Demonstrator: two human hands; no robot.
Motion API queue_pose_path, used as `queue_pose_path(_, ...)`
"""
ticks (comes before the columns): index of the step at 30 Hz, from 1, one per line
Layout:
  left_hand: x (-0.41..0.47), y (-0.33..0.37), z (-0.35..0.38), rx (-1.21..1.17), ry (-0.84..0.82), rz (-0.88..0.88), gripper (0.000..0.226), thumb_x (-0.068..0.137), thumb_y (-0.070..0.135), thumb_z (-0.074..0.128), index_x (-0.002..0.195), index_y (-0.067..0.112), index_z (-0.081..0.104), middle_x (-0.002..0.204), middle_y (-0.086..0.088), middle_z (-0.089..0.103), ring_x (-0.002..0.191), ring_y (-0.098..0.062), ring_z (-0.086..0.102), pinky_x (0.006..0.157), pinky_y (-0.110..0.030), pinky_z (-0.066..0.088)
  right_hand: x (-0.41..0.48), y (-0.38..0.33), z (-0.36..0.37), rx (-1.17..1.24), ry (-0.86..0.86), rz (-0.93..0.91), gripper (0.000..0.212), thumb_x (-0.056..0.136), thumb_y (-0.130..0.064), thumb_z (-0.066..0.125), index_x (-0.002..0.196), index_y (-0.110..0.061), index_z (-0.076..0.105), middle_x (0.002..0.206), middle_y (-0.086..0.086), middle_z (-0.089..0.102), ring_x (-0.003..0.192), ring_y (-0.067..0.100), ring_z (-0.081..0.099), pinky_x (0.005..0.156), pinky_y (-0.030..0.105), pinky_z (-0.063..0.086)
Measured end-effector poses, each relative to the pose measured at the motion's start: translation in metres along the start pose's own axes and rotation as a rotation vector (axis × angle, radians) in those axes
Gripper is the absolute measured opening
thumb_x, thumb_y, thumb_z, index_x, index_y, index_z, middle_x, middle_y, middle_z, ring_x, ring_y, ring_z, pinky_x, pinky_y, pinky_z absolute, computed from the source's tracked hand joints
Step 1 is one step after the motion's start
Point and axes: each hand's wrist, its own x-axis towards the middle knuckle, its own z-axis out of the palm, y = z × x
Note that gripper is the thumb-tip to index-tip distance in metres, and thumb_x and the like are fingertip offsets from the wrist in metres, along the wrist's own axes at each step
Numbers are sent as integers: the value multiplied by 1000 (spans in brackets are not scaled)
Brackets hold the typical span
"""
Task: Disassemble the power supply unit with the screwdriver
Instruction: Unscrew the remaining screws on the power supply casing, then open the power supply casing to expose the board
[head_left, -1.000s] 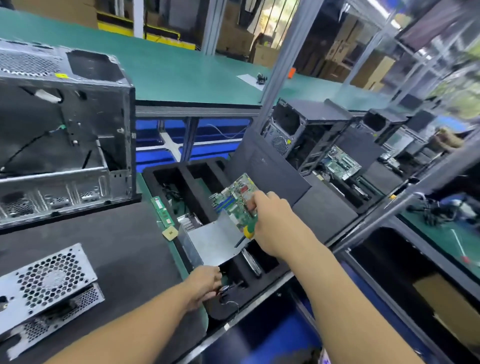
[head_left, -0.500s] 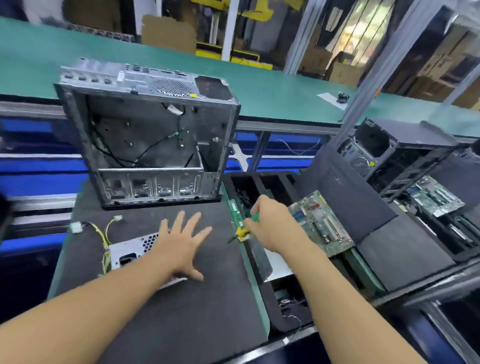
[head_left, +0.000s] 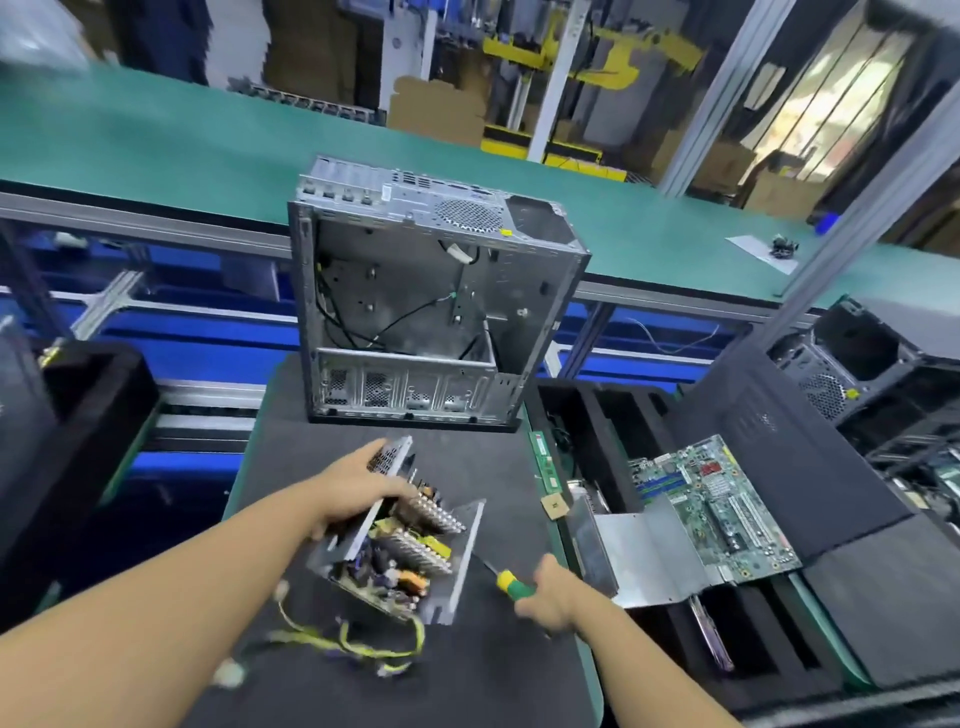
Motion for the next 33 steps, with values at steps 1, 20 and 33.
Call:
queue_pose_path(1, -2, -8, 0, -134, -21, -33, 105, 68, 47, 83, 155, 37, 25, 151, -4, 42, 130, -28, 48, 109, -46, 41, 3, 4, 3, -41, -12, -4, 38, 89, -28, 58, 115, -7, 41, 109, 9, 50, 92, 21, 48, 74, 26, 35)
queue_pose_path(20, 0, -69, 28, 1330, 153, 286, 120, 71, 74, 62, 156, 8, 11, 161, -11, 20, 151, -28, 9, 121, -43, 9, 56, 2, 65, -172, 408, -326, 81, 91, -52, 48, 155, -31, 2, 154, -1, 17, 137, 27, 24, 110, 41, 29)
queue_pose_path(33, 15, -2, -25, 730, 58, 344, 104, 67, 49, 85, 150, 17, 30, 130, 2, 38, 119, -17, 47, 94, -29, 44, 72, 21, 74, 13, 517, -331, 77, 91, -44, 54, 153, -39, 9, 152, -12, 25, 132, 21, 31, 107, 39, 33)
